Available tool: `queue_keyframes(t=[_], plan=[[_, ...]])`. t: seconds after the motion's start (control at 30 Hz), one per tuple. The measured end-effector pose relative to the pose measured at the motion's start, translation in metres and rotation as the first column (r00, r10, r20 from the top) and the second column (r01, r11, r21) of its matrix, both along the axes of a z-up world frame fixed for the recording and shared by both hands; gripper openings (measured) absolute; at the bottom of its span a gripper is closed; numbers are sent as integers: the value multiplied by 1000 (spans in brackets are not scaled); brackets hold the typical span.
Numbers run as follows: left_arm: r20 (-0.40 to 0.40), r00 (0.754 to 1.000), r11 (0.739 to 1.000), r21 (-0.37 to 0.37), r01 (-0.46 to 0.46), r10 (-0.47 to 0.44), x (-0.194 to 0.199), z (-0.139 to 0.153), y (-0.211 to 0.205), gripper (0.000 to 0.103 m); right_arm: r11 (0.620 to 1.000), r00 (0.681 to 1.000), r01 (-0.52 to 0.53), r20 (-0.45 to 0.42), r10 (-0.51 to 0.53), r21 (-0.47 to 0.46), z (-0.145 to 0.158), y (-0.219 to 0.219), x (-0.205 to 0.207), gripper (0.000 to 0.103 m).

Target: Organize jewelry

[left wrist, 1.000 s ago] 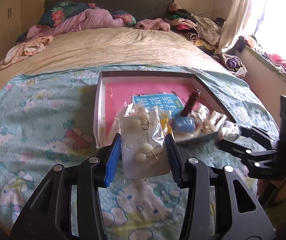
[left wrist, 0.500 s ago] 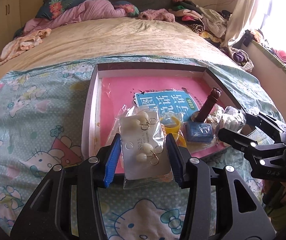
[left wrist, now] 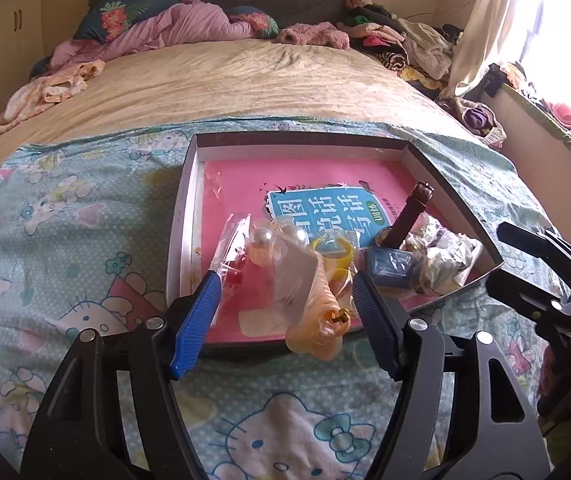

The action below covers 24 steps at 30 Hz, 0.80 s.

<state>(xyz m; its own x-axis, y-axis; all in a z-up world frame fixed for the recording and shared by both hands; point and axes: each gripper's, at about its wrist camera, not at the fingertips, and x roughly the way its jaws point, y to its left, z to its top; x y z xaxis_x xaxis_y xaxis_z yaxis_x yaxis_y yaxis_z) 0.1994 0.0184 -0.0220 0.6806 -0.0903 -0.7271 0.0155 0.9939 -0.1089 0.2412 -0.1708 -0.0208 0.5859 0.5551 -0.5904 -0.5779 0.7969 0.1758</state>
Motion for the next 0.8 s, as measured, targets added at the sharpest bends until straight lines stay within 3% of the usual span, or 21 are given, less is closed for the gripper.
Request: queue_keyframes(t=[0.17, 0.3, 0.47, 0.53, 0.8], plan=[[30, 1000, 1000, -18, 1, -1, -19, 14, -2, 65, 1000, 1000, 15, 21, -16, 18, 16, -19, -26, 95], [61, 998, 1000, -5, 12, -12, -45, 24, -8, 76, 999, 998, 28, 47, -29, 37, 28, -34, -48, 98], [88, 996, 1000, 1, 19, -19, -80, 32, -17, 80, 999, 997, 34, 64, -36, 37, 35, -44, -77, 98], [97, 995, 1000, -6, 7, -6, -91, 34, -18, 94, 999, 997, 38, 64, -41, 37, 36, -46, -87, 98], [119, 993, 1000, 1, -13, 13, -125, 31, -23, 94, 999, 998, 40, 48, -40, 7, 27, -44, -122, 98]])
